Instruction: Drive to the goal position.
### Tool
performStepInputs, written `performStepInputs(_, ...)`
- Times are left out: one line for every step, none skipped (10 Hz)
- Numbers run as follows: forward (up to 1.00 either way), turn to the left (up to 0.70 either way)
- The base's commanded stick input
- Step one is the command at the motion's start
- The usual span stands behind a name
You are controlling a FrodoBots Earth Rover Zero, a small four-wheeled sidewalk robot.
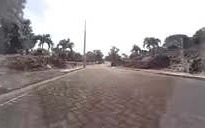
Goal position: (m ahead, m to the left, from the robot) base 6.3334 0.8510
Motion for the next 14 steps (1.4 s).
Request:
performStepInputs(0.7, 0.0)
performStepInputs(0.7, 0.0)
performStepInputs(0.7, 0.0)
performStepInputs(0.7, 0.0)
performStepInputs(0.7, 0.0)
performStepInputs(0.7, 0.0)
performStepInputs(0.7, 0.0)
performStepInputs(0.7, 0.0)
performStepInputs(0.7, 0.0)
performStepInputs(0.7, 0.0)
performStepInputs(0.7, 0.0)
performStepInputs(0.7, 0.0)
performStepInputs(0.7, 0.0)
performStepInputs(0.7, 0.0)
